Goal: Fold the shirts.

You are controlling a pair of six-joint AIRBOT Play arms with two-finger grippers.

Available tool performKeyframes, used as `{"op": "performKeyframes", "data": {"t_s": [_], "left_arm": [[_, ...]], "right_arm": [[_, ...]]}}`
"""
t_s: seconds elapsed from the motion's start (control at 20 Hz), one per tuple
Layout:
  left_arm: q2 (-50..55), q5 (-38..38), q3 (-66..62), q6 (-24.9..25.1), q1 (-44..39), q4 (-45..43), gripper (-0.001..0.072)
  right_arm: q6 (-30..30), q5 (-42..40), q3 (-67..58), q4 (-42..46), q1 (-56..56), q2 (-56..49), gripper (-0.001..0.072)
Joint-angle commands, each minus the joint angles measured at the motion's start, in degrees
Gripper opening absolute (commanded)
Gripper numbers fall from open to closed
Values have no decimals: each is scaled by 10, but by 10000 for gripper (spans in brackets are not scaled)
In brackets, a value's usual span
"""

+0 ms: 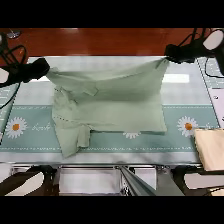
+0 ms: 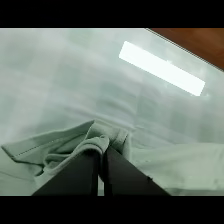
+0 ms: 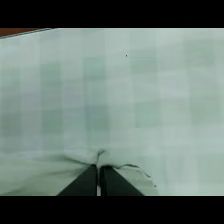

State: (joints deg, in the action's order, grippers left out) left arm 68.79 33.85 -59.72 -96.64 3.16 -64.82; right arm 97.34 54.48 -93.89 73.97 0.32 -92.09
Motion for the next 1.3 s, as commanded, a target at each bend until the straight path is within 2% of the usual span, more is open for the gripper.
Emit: {"op": "performKeyframes", "data": {"t_s": [0.0, 0.05, 0.15, 0.25, 0.35, 0.4, 0.45, 0.5, 0.6, 0.65, 0.75, 0.8, 0.95, 1.25], "left_arm": [[70, -37, -5, 2, -1, 70, 419], [76, -23, -10, 22, 3, 68, 697], [75, 65, -38, 107, 37, 67, 705], [75, 217, -87, 143, 105, 59, 704], [72, 331, -98, 164, 182, 57, 703], [72, 374, -82, 174, 218, 57, 703], [71, 402, -53, 175, 248, 58, 703], [71, 417, -13, 177, 273, 64, 704], [71, 422, 78, 216, 316, 114, 703], [71, 417, 123, 253, 333, 164, 703], [71, 401, 185, 315, 354, 238, 703], [72, 384, 201, 319, 359, 242, 703], [80, 366, 208, 324, 350, 243, 703], [118, 362, 208, 332, 295, 243, 703]], "right_arm": [[19, -1, -77, -140, -24, -115, 425], [3, 8, -78, -177, -36, -120, 629], [-29, 76, -78, -200, -70, -109, 626], [-78, 199, -78, -176, -123, -77, 626], [-149, 336, -64, -58, -165, -36, 625], [-149, 365, -25, 25, -179, -3, 625], [-141, 350, 33, 56, -196, 36, 625], [-129, 302, 112, 36, -220, 85, 625], [-130, 184, 287, -72, -261, 186, 625], [-136, 144, 364, -127, -273, 229, 625], [-180, 114, 487, -214, -279, 300, 625], [-191, 114, 528, -239, -278, 325, 625], [-210, 120, 589, -260, -278, 370, 625], [-212, 127, 597, -260, -278, 377, 625]]}}
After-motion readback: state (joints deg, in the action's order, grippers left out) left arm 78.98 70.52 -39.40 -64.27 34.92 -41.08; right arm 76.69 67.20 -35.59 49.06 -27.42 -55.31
